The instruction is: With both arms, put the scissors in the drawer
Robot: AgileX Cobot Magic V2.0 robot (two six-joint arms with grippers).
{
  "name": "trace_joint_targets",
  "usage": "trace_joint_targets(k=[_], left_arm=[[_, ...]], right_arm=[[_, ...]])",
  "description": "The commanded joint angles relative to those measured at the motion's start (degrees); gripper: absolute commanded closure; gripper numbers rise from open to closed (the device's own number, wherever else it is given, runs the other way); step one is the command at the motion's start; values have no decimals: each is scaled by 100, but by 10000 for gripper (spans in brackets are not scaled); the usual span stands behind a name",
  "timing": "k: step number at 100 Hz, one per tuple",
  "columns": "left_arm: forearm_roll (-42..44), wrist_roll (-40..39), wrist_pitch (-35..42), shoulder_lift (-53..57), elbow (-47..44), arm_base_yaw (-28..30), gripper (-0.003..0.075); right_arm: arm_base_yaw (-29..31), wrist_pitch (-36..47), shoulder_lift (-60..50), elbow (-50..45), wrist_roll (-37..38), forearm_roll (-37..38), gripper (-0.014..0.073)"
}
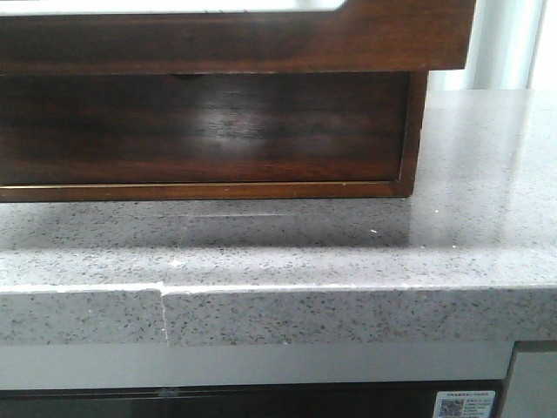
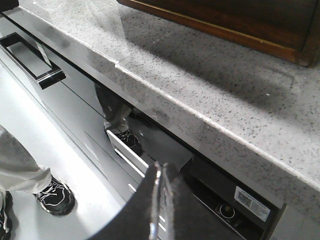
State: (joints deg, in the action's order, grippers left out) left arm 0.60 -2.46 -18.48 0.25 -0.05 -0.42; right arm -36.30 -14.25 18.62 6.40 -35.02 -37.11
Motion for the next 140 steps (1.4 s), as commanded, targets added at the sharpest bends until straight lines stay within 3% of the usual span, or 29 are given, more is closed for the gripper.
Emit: trace_joint_targets(k=[1, 32, 42, 46, 51, 57, 64, 69, 95, 108, 122, 140], left_arm=[[-60, 18, 387, 164, -117, 17, 742], [-60, 18, 387, 164, -117, 17, 742], [-60, 18, 387, 164, -117, 17, 742], [-60, 18, 387, 164, -117, 17, 742], [-60, 18, 387, 164, -117, 17, 742], [-60, 18, 387, 164, -117, 17, 742], [-60, 18, 387, 164, -117, 17, 742], [-60, 18, 387, 164, -117, 17, 742], [-60, 18, 387, 164, -117, 17, 742], [-60, 18, 387, 164, -117, 17, 742], [-60, 18, 399, 164, -117, 17, 742], [-60, 18, 399, 164, -117, 17, 742]], right_arm=[[6, 305, 28, 144, -38, -86, 635], [6, 396, -31, -29, -68, -61, 635], [41, 993, -115, -237, -20, 148, 635], [91, 1239, -172, -328, 344, 212, 635], [180, 1598, -251, -432, 1175, 843, 635], [336, 2068, -344, -561, 2336, 2113, 635], [584, 2641, -422, -742, 3180, 3273, 635], [790, 3040, -483, -880, 3472, 3638, 635], [2111, 2733, -1310, -863, 3502, 3964, 635], [2725, 1756, -2060, -863, 3502, 3964, 635], [3440, 834, -2025, -863, 3544, 3984, 635], [3885, 299, -2025, -863, 3544, 3984, 635]])
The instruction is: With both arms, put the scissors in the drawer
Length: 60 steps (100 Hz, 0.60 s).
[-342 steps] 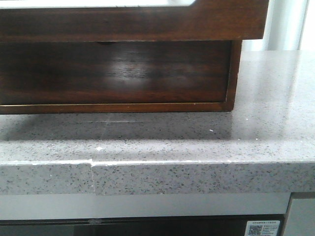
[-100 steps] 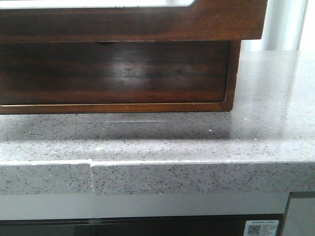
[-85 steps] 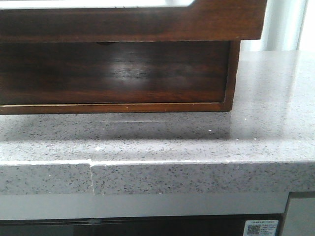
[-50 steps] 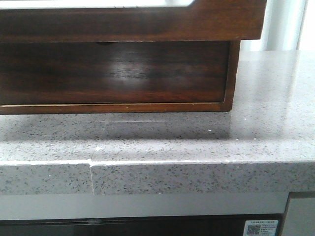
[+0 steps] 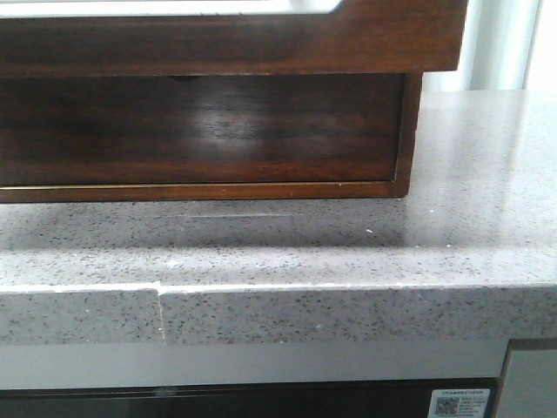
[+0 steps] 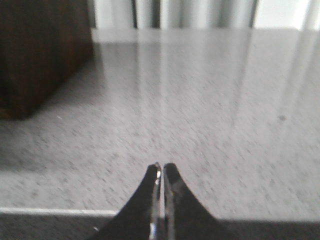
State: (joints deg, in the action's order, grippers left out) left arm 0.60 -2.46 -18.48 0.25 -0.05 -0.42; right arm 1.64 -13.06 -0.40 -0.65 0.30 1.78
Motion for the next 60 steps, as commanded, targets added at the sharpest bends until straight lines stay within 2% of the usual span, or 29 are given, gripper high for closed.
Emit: trace_joint_targets(k=[1, 17, 60], left_arm=[[-60, 18, 399, 164, -117, 17, 742], [-60, 18, 399, 164, -117, 17, 742], [-60, 18, 409, 164, -117, 17, 742]], right_arm=[[91, 162, -123, -158, 11, 75, 635], [91, -564, -123, -158, 11, -61, 635], [91, -550, -123, -158, 11, -61, 635]])
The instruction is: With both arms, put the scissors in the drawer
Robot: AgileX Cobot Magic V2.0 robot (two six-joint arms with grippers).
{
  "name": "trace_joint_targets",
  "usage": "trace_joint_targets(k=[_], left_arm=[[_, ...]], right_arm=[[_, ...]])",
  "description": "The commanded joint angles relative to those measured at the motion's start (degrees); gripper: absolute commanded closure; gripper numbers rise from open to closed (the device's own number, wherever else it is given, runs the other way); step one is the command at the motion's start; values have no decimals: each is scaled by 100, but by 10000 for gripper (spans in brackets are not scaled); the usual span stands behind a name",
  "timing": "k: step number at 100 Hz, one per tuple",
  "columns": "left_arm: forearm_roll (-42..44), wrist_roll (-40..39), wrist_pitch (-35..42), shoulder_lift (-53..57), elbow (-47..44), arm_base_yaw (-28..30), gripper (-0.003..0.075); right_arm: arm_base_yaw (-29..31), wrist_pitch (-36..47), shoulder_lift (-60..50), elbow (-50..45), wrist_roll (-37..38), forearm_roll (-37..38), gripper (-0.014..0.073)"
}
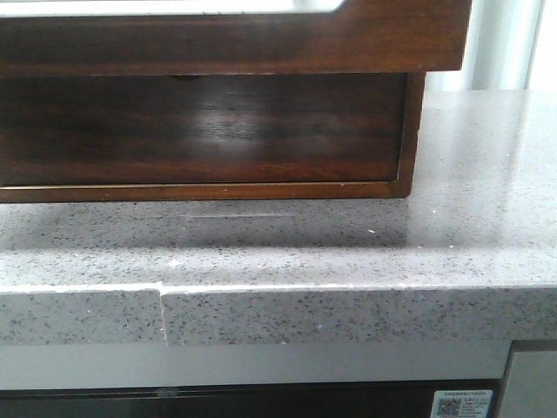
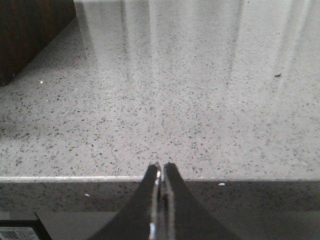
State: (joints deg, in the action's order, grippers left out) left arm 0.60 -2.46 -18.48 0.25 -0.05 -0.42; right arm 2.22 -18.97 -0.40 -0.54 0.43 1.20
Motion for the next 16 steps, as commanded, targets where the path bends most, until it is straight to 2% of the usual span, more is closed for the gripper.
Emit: trace_joint_targets(k=[1, 16], left_arm=[[-60, 18, 409, 164, -117, 17, 742], [-60, 18, 409, 164, -117, 17, 742]], right_arm=[[33, 42, -123, -169, -2, -3, 635], [33, 42, -123, -169, -2, -3, 635]])
